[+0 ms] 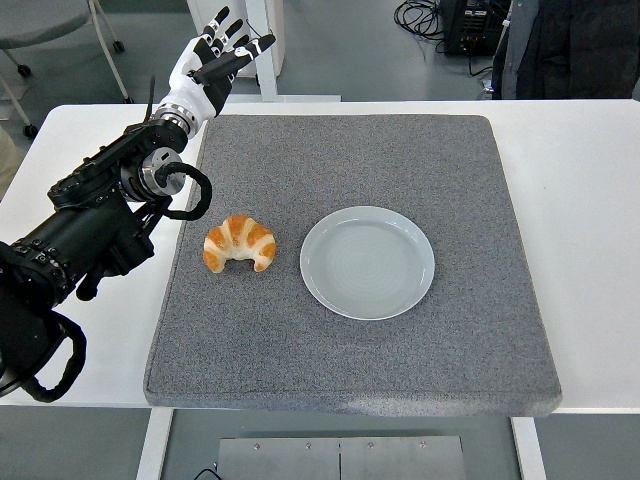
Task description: Place the bread on the plate
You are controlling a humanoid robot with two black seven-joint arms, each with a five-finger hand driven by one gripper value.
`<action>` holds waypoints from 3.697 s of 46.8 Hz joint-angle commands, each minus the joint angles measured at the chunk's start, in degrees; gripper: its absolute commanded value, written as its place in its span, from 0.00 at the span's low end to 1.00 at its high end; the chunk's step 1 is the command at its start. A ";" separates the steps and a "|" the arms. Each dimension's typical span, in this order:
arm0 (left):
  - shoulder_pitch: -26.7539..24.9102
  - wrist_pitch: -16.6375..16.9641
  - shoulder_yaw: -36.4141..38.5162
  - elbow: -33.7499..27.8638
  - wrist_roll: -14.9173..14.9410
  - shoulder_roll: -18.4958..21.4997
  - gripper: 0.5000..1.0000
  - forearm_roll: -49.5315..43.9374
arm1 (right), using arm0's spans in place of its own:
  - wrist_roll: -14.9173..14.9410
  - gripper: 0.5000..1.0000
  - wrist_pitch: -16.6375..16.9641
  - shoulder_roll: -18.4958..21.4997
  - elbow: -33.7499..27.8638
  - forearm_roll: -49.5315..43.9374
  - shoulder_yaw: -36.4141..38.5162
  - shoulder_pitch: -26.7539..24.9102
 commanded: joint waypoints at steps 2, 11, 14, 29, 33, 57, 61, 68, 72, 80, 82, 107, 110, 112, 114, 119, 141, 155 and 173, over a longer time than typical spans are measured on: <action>0.48 -0.07 0.33 -3.41 0.38 1.77 1.00 0.17 | 0.00 1.00 -0.01 0.00 0.00 0.00 0.00 0.00; 3.30 1.86 1.46 -16.24 0.29 8.89 1.00 0.70 | 0.00 1.00 -0.01 0.00 0.00 0.00 0.00 0.00; 3.47 2.74 2.78 -19.14 0.20 10.56 1.00 0.78 | 0.00 1.00 -0.01 0.00 0.00 0.00 0.00 0.00; 3.21 4.94 10.86 -30.66 0.29 19.61 1.00 1.14 | 0.00 1.00 -0.01 0.00 0.00 0.00 0.00 0.00; 2.86 5.29 13.50 -33.38 0.29 22.25 1.00 1.14 | 0.00 1.00 -0.01 0.00 0.00 0.00 0.00 0.00; -0.48 8.72 24.49 -43.93 0.82 32.54 1.00 8.69 | 0.00 1.00 -0.01 0.00 0.00 0.00 0.00 0.00; -1.36 8.63 26.07 -44.90 0.82 33.68 1.00 10.62 | 0.00 1.00 -0.01 0.00 0.00 0.00 0.00 0.00; -1.45 8.54 27.66 -46.83 0.91 35.18 1.00 16.07 | 0.00 1.00 -0.01 0.00 0.00 0.00 0.00 0.00; -1.36 8.54 28.19 -47.71 0.82 35.61 1.00 20.20 | 0.00 1.00 -0.01 0.00 0.00 0.00 0.00 0.00; -1.01 8.81 28.27 -49.12 0.73 36.50 1.00 27.06 | 0.00 1.00 -0.01 0.00 0.00 0.00 0.00 0.00; -1.01 8.89 28.27 -49.12 0.73 36.58 1.00 28.11 | 0.00 1.00 -0.01 0.00 0.00 0.00 0.00 0.00; 1.01 13.73 32.49 -52.37 0.47 40.27 1.00 48.41 | 0.00 1.00 -0.01 0.00 0.00 0.00 0.00 0.00; 1.63 14.61 32.58 -52.72 0.47 40.27 1.00 50.79 | 0.00 1.00 -0.01 0.00 0.00 0.00 0.00 0.00; 2.06 14.87 32.76 -52.90 0.47 40.10 1.00 51.84 | 0.00 1.00 0.08 0.00 0.00 0.00 0.00 0.00; 2.42 14.96 32.76 -52.99 0.47 39.92 1.00 52.37 | 0.00 1.00 -0.01 0.00 0.00 0.00 0.00 0.00; 2.94 15.05 32.76 -52.99 0.47 39.31 1.00 53.60 | 0.00 1.00 -0.01 0.00 0.00 0.00 0.00 0.00; 6.64 17.07 32.76 -50.53 0.47 37.29 1.00 57.12 | 0.00 1.00 -0.01 0.00 0.00 0.00 0.00 0.00; 6.99 17.16 32.58 -48.51 0.20 35.09 1.00 56.86 | 0.00 1.00 -0.01 0.00 0.00 0.00 0.00 0.00; 7.87 17.86 32.76 -44.38 -0.76 32.10 1.00 57.30 | 0.00 1.00 -0.01 0.00 0.00 0.00 0.00 0.00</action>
